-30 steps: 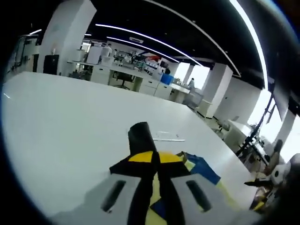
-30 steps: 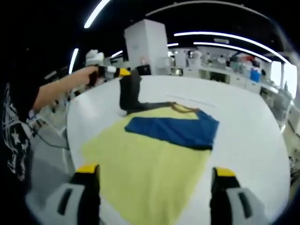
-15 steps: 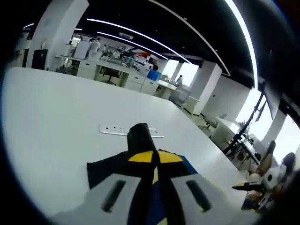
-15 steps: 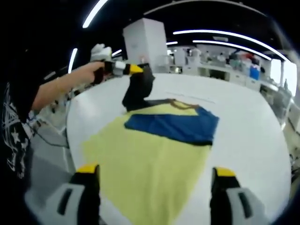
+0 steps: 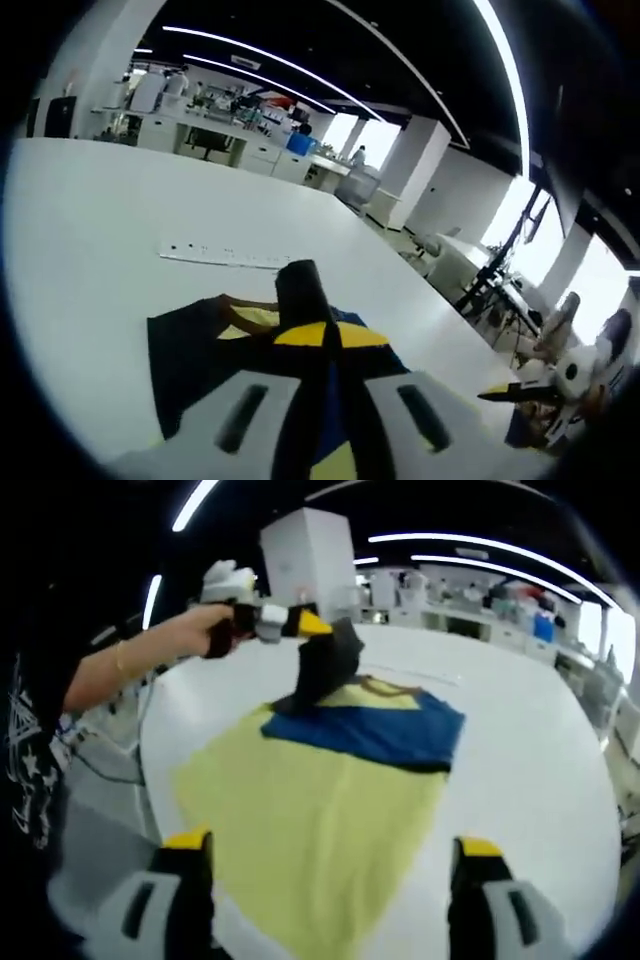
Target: Fold the garment on the visible template until the final outline fits inside the template.
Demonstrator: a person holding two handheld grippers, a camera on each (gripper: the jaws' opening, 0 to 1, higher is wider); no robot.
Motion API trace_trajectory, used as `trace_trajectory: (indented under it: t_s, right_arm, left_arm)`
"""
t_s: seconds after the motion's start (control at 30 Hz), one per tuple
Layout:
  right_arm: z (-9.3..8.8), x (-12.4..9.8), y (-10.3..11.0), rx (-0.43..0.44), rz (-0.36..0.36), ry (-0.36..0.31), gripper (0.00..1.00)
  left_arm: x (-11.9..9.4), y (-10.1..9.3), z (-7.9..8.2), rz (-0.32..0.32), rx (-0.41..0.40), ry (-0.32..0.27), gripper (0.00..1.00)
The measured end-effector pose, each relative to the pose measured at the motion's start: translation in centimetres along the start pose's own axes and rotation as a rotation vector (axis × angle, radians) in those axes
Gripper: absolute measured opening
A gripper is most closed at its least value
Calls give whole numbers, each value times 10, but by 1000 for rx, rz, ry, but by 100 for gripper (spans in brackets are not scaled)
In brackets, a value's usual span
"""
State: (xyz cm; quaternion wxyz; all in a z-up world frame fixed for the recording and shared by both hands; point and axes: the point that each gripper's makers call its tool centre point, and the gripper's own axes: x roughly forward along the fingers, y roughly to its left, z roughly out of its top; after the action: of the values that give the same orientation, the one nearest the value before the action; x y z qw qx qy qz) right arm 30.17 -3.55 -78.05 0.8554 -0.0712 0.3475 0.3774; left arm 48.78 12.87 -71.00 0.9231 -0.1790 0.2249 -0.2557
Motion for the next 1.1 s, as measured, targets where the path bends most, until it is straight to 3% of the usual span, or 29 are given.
trace_trajectory:
  t_s: [0.3, 0.8, 0.87, 0.93, 1.1]
  right_arm:
    - [1, 1, -2, 3, -3, 0, 99]
    - [-5, 5, -1, 33, -9, 4, 99]
    - [-5, 6, -2, 34, -10, 4, 99]
    - [-5, 6, -2, 34, -11, 4, 99]
    - [-6, 6, -3, 36, -17, 6, 98]
  left_arm:
    - [19, -24, -25, -66, 27, 61, 0]
    - [35, -27, -69, -81, 61, 150, 0]
    - [36, -30, -78, -109, 89, 176, 0]
    - [37, -41, -88, -180, 98, 204, 0]
    - [38, -45, -97, -191, 141, 219, 11]
